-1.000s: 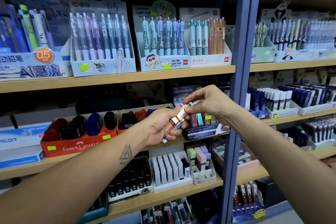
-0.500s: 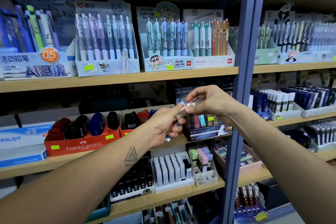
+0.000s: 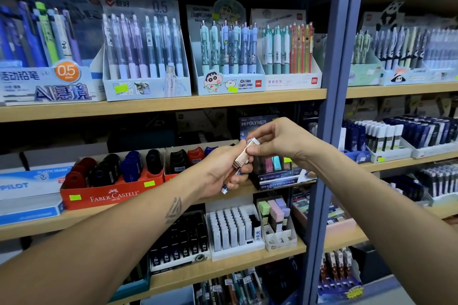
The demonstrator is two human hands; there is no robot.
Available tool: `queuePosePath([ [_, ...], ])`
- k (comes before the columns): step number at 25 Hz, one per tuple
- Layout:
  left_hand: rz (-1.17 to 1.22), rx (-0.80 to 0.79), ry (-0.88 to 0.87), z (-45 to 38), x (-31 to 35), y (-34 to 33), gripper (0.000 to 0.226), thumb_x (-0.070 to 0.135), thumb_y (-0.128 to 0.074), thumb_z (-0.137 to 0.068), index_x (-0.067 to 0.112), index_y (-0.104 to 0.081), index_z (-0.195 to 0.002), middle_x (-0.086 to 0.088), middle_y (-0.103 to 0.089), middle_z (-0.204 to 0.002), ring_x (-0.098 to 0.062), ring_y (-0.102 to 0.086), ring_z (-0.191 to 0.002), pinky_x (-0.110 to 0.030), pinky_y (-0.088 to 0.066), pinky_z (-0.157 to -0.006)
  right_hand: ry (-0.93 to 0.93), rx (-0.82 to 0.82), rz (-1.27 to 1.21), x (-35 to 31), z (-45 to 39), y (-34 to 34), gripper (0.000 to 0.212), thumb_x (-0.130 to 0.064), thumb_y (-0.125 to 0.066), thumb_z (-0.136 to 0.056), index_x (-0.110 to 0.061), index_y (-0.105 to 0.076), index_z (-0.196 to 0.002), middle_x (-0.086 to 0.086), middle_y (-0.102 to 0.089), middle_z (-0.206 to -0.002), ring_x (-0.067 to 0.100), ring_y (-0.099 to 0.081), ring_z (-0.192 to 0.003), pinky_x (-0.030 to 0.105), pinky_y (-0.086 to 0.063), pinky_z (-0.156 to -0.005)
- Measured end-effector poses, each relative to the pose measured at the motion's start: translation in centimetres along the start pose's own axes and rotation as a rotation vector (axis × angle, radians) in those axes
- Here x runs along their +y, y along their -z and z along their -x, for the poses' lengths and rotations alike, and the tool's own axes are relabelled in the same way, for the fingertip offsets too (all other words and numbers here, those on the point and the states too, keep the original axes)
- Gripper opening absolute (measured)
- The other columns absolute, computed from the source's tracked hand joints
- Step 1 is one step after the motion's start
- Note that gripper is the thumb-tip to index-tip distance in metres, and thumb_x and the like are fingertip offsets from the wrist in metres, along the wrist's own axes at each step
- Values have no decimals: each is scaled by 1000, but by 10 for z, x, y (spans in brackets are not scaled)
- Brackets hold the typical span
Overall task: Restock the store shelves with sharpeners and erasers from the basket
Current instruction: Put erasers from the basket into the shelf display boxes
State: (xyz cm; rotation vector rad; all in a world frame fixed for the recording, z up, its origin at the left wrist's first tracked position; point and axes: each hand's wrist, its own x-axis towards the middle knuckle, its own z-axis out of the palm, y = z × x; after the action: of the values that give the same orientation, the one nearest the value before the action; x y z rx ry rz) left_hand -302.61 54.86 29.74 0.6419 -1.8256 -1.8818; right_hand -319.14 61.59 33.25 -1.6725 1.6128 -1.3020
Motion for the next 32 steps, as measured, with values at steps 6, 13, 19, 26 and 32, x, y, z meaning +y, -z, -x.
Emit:
queuePosePath([
  [6,84,1,92,-1,-5,10,47,52,-34,-104,12,-54,-92,1,-46,-64,-9,-34,-44,-19,-22,-36,45,70,16,0,-4,1,23,6,-83,-72,-2,-75,-92,18,-74,-82,16,-67,-70,30,-57,-74],
  [13,38,96,-1,-22,19,18,44,51,-34,-105,13,-52,-91,-1,-49,-64,-9,-34,-41,-18,-22,-35,65,66,-127,-12,-27,13,22,-1,-80,-79,0,-74,-100,15,-74,-82,18,-71,-74,24,-58,-71],
  [19,-404,494,-64,-50,30,29,36,31,-47,-99,-1,-63,-103,-6,-58,-59,-13,-33,-35,-17,-24,-40,32,224,-6,13,-54,24,14,1,-78,-81,-3,-74,-94,12,-73,-82,18,-69,-76,26,-56,-72],
  [26,-464,451,-106,-62,20,34,15,16,-54,-92,9,-58,-104,-2,-72,-80,-13,-30,-32,-17,-24,-39,-106,121,122,36,-73,40,14,6,-73,-83,-1,-72,-96,14,-74,-82,18,-70,-76,23,-57,-70],
  [32,-416,300,39,-67,21,32,34,15,-44,-97,-1,-49,-126,-8,-68,-124,-10,-32,-33,-16,-24,-36,-173,1,320,30,-85,35,14,3,-75,-83,-4,-74,-95,12,-74,-85,16,-67,-78,27,-55,-81],
])
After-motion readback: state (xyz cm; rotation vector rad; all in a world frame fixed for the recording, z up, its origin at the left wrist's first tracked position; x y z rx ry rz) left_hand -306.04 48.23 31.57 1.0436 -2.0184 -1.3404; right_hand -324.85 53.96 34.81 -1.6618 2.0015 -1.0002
